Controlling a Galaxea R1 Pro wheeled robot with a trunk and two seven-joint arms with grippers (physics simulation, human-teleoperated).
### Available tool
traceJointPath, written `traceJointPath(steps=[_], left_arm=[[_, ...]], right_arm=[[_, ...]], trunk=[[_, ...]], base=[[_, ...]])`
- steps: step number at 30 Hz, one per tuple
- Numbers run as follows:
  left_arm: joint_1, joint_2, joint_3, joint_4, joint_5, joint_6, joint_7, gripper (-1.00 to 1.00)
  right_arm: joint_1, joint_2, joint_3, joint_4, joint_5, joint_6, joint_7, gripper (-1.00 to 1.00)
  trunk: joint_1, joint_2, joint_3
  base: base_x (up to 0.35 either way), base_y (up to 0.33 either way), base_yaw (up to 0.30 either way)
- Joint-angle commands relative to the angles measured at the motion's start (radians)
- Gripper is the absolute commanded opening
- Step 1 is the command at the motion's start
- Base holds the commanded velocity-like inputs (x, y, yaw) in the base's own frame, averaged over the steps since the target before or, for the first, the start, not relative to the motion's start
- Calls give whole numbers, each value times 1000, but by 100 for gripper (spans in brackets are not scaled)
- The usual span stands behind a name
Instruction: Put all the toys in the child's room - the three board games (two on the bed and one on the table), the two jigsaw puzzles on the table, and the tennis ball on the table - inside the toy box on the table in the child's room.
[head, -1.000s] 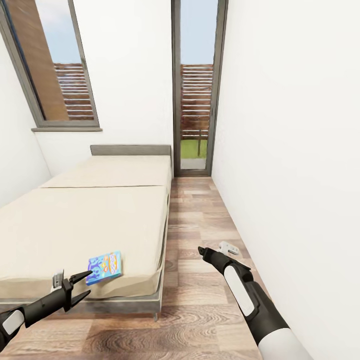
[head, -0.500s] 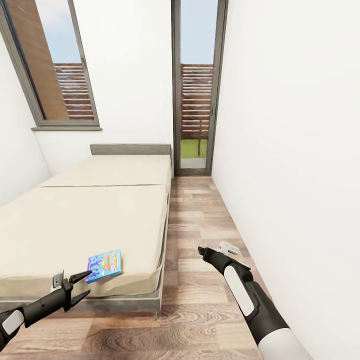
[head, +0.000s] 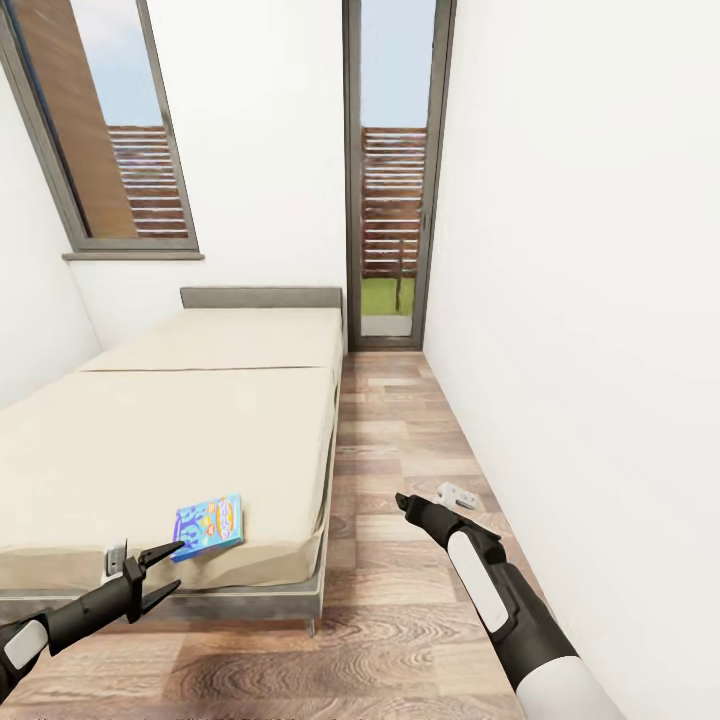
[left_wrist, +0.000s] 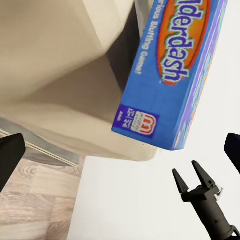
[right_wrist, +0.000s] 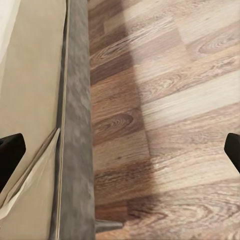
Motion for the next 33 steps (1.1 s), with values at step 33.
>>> traceJointPath(steps=[33], left_arm=[[0,1,-5,0,11,9,-2,100]], right_arm=[[-1,0,2,-2,-10,2,-10,100]], trunk=[[8,-15,-7]], base=[[0,0,0]])
